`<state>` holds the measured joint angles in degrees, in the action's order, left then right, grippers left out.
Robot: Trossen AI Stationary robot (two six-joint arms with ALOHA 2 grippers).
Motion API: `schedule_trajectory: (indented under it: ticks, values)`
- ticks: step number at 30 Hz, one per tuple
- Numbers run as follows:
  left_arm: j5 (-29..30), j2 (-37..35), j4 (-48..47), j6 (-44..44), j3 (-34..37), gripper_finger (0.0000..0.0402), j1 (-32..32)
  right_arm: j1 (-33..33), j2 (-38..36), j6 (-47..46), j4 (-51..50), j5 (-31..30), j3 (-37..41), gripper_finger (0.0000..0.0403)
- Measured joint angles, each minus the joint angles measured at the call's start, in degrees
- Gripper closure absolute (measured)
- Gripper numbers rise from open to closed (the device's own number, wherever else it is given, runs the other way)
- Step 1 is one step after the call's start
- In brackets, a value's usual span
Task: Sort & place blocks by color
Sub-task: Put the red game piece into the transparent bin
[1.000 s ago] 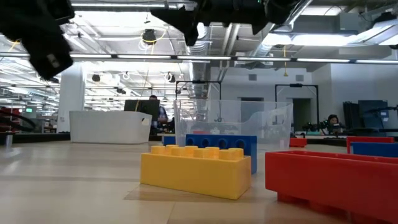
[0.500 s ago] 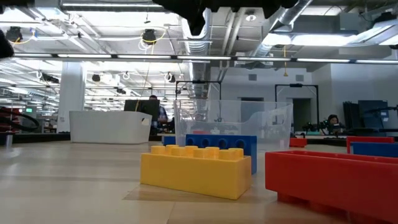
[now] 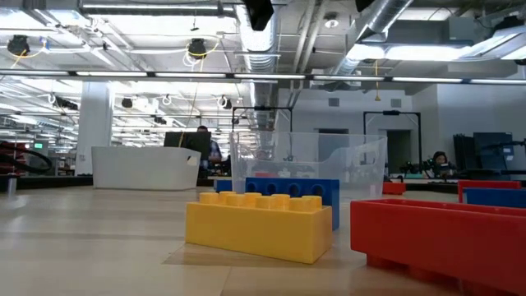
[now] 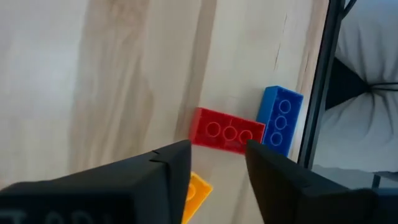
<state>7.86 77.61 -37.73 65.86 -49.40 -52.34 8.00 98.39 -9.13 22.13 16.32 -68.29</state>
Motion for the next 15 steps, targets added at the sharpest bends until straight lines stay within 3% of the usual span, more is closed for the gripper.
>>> schedule_trajectory:
  ticks: [4, 8, 15]
  values:
    - [-0.6, 3.4, 2.0, -0.9, 0.0, 0.0223, 0.0, 0.2, 0.0, 0.6, -1.0, 0.0, 0.0, 0.0143]
    - [-4.8, 5.7, 2.0, -1.7, 0.1, 0.019, 0.0, -0.1, 0.0, 1.3, -1.5, 0.0, 0.0, 0.0143]
    - [-3.2, 6.0, 2.6, -4.0, 0.1, 0.0168, 0.3, -1.4, 0.0, 1.7, -2.1, 0.0, 0.0, 0.0143]
